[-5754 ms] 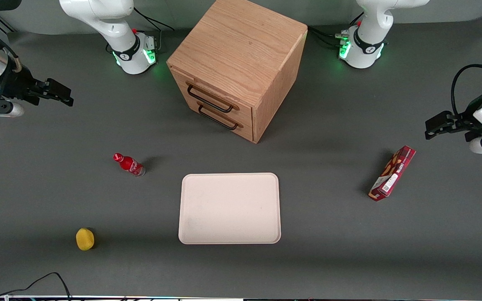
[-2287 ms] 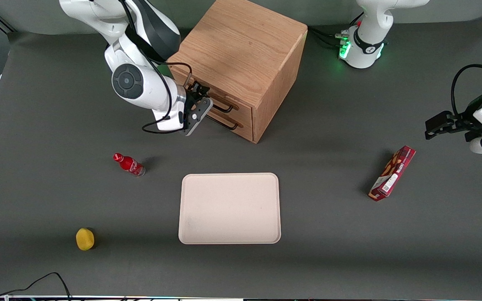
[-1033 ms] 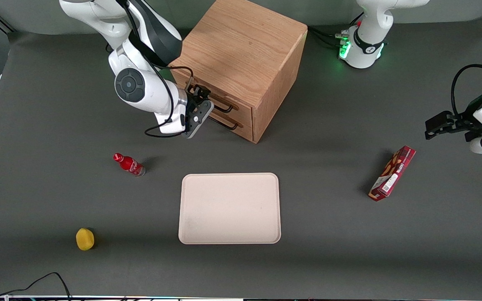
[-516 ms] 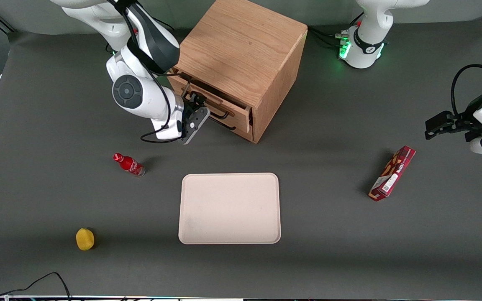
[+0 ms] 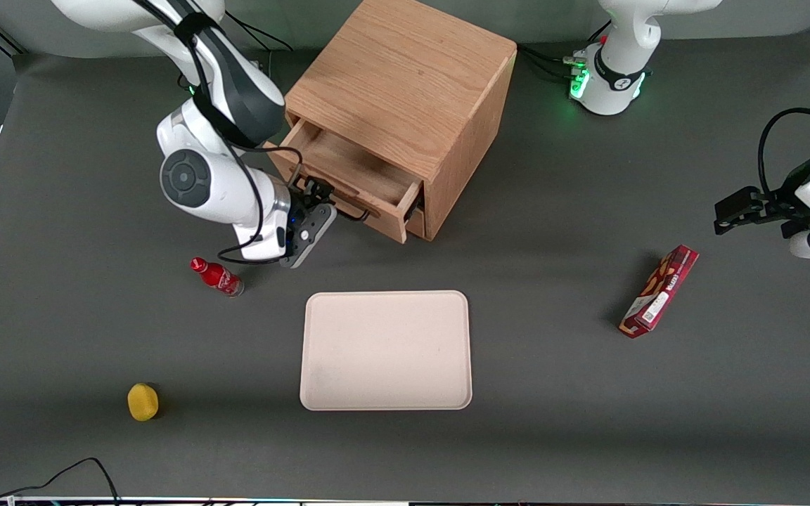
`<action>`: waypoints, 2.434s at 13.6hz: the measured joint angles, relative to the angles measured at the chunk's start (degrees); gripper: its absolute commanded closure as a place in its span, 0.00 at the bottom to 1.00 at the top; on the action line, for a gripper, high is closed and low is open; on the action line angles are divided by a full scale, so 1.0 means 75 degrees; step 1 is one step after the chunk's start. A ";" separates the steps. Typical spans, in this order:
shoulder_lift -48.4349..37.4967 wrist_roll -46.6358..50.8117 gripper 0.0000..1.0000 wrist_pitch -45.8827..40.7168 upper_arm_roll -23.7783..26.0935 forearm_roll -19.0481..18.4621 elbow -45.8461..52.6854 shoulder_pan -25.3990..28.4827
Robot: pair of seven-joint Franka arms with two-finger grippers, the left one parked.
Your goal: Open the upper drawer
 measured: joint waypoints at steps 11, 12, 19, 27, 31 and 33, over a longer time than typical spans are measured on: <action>0.0812 -0.0894 0.00 -0.1009 -0.0730 -0.0531 0.1471 0.0004; 0.0898 -0.0900 0.00 -0.1011 -0.0730 -0.0579 0.1557 0.0016; 0.1477 -0.0901 0.00 -0.1022 -0.0735 -0.0857 0.2236 0.0032; 0.2075 -0.0901 0.00 -0.1473 -0.0771 -0.1415 0.3180 0.0024; 0.2251 -0.0906 0.00 -0.1645 -0.0862 -0.1490 0.3412 0.0035; 0.2281 -0.0906 0.00 -0.1786 -0.0864 -0.1493 0.3517 0.0047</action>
